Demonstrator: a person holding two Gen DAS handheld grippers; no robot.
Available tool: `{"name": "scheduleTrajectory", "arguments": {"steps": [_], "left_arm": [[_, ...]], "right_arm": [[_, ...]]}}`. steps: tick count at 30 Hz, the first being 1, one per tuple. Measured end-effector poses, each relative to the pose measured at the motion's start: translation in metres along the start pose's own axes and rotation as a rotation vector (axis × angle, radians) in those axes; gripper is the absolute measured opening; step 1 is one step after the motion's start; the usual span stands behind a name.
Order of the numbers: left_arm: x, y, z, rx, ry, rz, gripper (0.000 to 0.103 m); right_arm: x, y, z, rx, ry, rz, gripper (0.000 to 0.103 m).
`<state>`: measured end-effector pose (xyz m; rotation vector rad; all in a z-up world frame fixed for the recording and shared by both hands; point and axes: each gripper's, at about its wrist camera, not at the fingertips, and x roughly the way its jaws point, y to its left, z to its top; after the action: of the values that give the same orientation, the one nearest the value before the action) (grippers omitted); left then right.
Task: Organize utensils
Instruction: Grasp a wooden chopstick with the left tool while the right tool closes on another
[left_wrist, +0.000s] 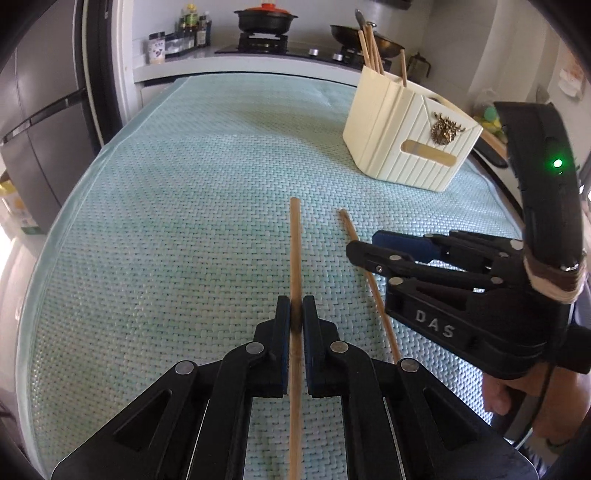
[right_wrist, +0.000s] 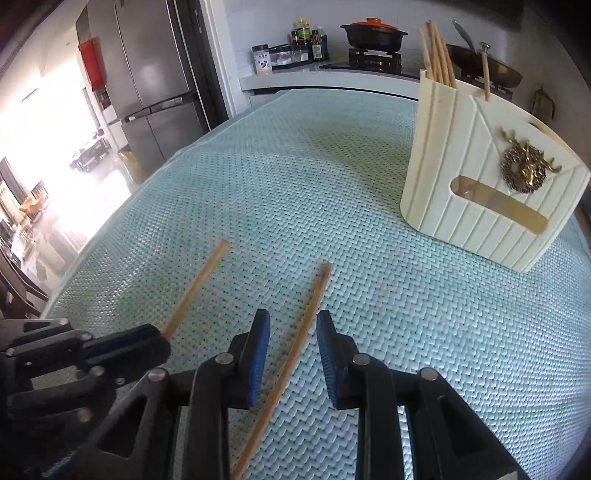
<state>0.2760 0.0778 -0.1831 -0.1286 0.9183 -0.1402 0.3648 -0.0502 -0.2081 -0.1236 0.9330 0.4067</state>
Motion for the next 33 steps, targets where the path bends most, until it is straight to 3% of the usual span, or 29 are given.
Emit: {"name": "scheduleTrajectory", "arguments": {"steps": [1,3,4,13,19,22,23,27,29,33], "left_arm": [[-0.002,0.002,0.0,-0.005,-0.003,0.0,0.005],[-0.007,0.002,0.0,-0.012,-0.009,-0.002,0.005],[-0.008,0.002,0.0,-0.017,-0.011,-0.005,0.005],[-0.019,-0.011,-0.01,-0.022,-0.016,-0.058,0.005],[-0.02,-0.01,-0.011,-0.036,-0.02,-0.034,0.005],[-0.023,-0.003,-0.013,-0.051,-0.023,-0.016,0.005],[-0.025,0.0,-0.013,-0.056,-0.024,-0.01,0.005],[-0.028,0.01,-0.015,-0.074,-0.027,0.01,0.005],[-0.029,0.013,-0.015,-0.079,-0.027,0.011,0.005],[-0.029,0.012,-0.018,-0.082,-0.021,0.002,0.005]], "right_arm": [[0.003,0.004,0.0,-0.014,0.015,-0.015,0.026],[0.005,0.011,-0.004,-0.052,0.038,-0.056,0.005],[0.004,0.011,-0.006,-0.059,0.038,-0.068,0.0],[-0.07,-0.033,-0.032,0.062,-0.052,-0.021,0.0],[-0.065,-0.037,-0.036,0.089,-0.027,0.051,0.007],[-0.048,-0.012,-0.032,0.056,-0.015,0.095,0.03],[-0.043,-0.003,-0.031,0.039,-0.015,0.098,0.031],[-0.015,0.019,-0.023,-0.052,0.019,0.003,0.03],[-0.004,0.019,-0.022,-0.068,0.042,-0.029,0.008],[-0.025,0.006,-0.031,-0.048,0.008,-0.038,0.0]]}}
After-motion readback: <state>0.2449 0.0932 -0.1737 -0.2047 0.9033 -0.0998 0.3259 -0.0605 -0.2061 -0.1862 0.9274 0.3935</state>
